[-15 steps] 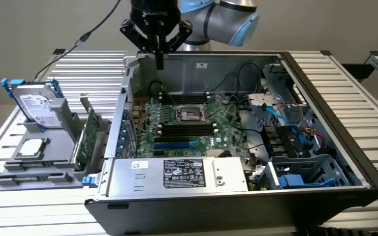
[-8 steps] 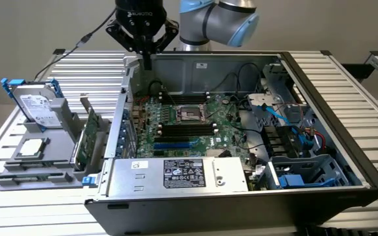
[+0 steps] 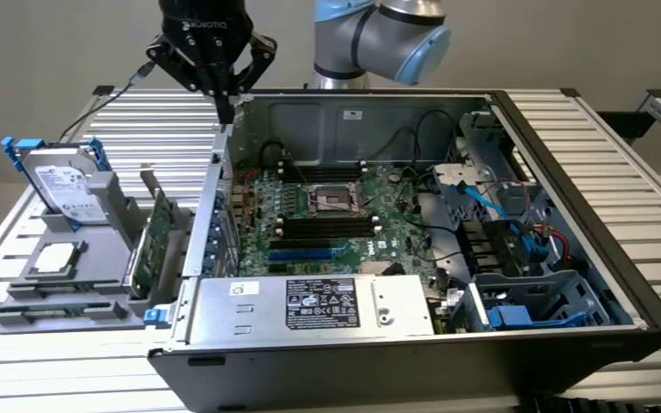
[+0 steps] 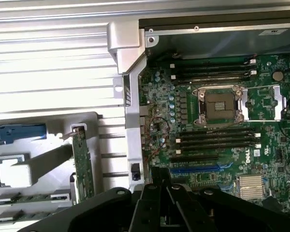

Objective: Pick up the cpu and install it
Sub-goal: 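Reach for the cpu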

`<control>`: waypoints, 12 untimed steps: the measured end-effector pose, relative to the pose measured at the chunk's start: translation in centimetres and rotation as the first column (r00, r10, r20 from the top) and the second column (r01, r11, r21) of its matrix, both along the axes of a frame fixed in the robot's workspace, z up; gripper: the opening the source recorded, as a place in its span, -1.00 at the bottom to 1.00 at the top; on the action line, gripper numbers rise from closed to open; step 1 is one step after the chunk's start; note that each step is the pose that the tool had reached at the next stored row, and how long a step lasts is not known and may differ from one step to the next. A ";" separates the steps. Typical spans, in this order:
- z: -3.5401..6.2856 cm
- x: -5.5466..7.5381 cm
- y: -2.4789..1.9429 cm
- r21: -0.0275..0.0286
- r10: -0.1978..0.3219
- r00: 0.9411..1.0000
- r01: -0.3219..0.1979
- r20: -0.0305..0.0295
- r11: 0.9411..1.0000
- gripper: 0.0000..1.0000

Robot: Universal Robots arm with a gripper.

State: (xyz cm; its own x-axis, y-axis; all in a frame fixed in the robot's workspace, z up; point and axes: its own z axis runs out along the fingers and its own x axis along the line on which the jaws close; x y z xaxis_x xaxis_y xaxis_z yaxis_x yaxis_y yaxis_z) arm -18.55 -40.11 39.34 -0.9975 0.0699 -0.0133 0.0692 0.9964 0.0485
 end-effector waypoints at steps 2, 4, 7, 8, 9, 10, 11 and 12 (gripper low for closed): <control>-0.01 -0.9 -0.03 0.000 0.000 1.000 0.000 0.000 1.000 -0.79; -0.01 -1.8 -0.09 0.000 0.000 1.000 0.000 0.000 1.000 -0.79; -0.03 -3.2 -0.19 0.000 0.000 1.000 0.000 -0.001 1.000 -0.79; -0.04 -3.6 -0.23 0.000 0.000 1.000 0.000 -0.001 1.000 -0.79; -0.06 -4.1 -0.27 0.000 0.000 1.000 0.000 -0.001 1.000 -0.79; -0.07 -4.6 -0.32 0.000 0.000 1.000 0.000 -0.001 1.000 -0.79; -0.09 -5.0 -0.36 0.000 0.000 1.000 0.000 -0.001 1.000 -0.79; -0.11 -5.4 -0.41 0.000 0.000 1.000 0.000 -0.002 1.000 -0.79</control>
